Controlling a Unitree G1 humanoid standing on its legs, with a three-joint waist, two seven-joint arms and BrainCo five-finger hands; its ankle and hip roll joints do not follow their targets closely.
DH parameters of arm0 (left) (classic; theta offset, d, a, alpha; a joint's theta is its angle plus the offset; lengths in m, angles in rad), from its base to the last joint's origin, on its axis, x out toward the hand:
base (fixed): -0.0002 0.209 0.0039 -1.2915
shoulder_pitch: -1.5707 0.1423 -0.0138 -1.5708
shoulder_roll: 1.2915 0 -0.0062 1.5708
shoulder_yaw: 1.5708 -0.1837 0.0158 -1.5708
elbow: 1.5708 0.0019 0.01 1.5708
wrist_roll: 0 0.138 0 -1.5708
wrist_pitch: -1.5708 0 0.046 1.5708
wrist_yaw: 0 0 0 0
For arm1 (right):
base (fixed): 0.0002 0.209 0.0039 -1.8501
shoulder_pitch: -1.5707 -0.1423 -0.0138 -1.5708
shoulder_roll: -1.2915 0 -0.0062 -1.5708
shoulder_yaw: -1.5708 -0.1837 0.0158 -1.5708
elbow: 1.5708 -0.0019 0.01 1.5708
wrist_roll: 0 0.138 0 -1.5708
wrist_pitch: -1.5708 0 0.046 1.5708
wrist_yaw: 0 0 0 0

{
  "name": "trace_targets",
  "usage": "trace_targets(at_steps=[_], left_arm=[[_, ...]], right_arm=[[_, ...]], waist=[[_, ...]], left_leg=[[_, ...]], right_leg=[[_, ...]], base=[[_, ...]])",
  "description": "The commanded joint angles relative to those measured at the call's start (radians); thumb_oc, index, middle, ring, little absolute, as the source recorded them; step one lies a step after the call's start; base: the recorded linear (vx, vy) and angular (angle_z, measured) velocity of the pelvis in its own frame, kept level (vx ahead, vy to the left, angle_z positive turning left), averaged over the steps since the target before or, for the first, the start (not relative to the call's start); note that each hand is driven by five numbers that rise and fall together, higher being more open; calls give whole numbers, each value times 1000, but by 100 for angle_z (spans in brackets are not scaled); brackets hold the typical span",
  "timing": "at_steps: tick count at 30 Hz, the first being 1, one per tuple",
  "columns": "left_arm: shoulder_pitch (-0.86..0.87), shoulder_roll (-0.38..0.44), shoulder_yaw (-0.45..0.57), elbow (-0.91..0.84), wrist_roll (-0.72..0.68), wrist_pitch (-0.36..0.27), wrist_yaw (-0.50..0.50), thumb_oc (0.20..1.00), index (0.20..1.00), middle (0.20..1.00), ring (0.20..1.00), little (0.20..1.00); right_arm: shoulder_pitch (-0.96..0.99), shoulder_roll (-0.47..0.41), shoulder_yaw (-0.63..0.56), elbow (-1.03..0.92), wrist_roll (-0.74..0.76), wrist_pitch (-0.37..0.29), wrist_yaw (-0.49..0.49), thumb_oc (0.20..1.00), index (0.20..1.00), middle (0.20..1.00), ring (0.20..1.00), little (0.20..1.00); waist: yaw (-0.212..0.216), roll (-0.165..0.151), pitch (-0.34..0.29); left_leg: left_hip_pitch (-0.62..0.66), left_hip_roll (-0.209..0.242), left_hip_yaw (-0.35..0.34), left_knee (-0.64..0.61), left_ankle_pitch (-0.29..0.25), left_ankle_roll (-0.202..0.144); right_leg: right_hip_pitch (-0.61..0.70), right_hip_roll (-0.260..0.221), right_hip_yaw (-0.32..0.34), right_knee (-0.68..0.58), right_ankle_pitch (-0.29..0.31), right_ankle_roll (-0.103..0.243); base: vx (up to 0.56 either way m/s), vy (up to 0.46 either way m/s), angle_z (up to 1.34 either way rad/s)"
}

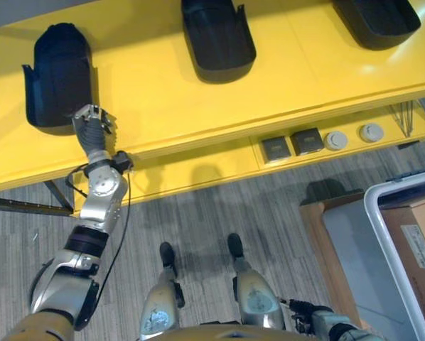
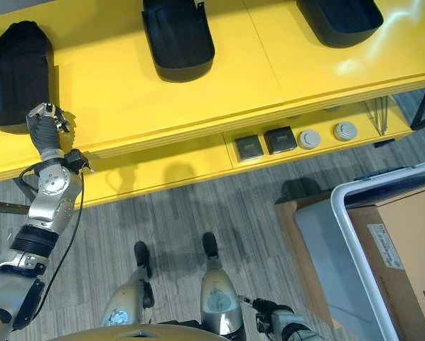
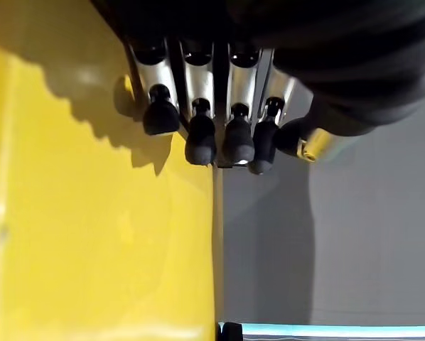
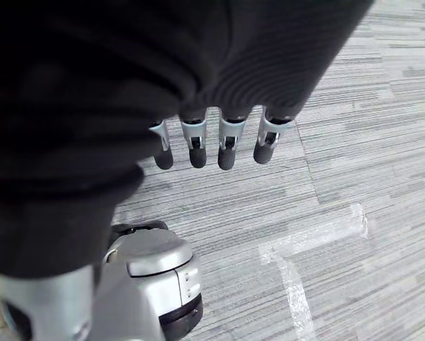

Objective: Move parts from the plastic box to the shelf.

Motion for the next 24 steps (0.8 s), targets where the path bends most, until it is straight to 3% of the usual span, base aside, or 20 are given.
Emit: trace_targets(at_steps=[1,7,24], left_arm=[[-49,48,37,-44,31,-51,8,200,200,200,200,200],[-43,62,44,-54,21,-34,9,200,200,200,200,200],[-144,110,53,80,-20,-67,-7,200,200,200,200,200]], right_arm=[[-3,8,37,-11,-20,20,-18,1000,1000,1000,1000,1000],[-5,6,36,-15,-17,23,-22,1000,1000,1000,1000,1000],[-21,-8,35,-29,-19,34,-13,1000,1000,1000,1000,1000]], waist=[[-1,-41,-20],[2,-37,-17],[-25,-38,4]], left_leg=[[37,0,30,0,-59,-11],[32,-3,28,0,-60,-11],[10,-4,41,0,-57,-16]], right_leg=[[-36,-13,30,-5,-6,-17],[-41,-17,25,-5,-6,-16],[-74,-19,40,-5,6,-9]], base=[[0,0,0],[0,0,0],[-2,3,-1]])
